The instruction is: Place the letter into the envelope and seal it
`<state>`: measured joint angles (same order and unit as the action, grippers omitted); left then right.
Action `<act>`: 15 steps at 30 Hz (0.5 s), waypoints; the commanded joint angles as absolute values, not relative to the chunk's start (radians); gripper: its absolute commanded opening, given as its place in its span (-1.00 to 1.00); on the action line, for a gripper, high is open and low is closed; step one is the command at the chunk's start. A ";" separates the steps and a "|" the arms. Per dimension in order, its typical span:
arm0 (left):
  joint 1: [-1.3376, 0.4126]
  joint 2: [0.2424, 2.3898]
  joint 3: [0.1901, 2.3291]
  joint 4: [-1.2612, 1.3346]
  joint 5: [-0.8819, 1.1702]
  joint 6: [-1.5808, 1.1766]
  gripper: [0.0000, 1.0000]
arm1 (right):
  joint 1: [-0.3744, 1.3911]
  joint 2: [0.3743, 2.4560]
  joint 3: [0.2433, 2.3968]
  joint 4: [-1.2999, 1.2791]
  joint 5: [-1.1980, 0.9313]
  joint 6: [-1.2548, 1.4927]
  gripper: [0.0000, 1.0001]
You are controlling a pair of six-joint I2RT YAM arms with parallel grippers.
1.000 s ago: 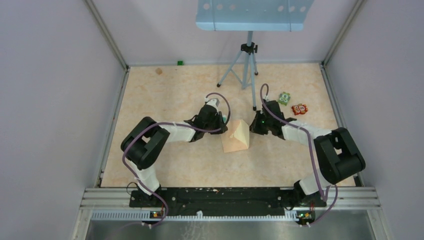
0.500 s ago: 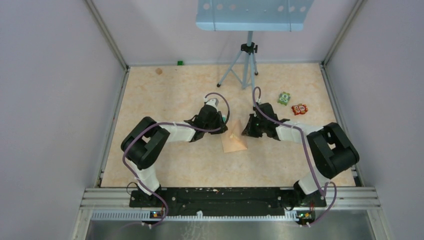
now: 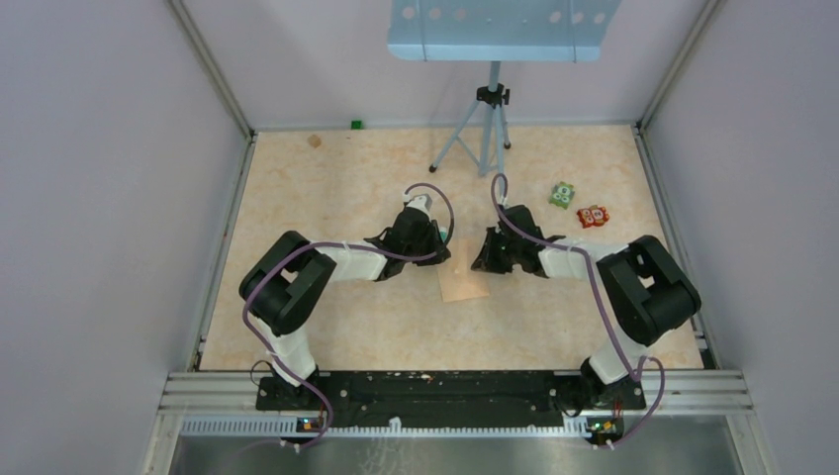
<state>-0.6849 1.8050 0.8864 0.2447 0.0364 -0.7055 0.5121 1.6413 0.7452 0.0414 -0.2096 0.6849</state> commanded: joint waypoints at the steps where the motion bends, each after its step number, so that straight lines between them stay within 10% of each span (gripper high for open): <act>1: -0.683 1.828 0.896 0.213 0.025 -0.703 -1.00 | 0.535 1.665 0.791 0.082 -0.218 0.687 -1.00; 15: -0.683 1.833 0.899 0.213 0.034 -0.706 -1.00 | 0.575 1.707 0.820 0.091 -0.218 0.691 -1.00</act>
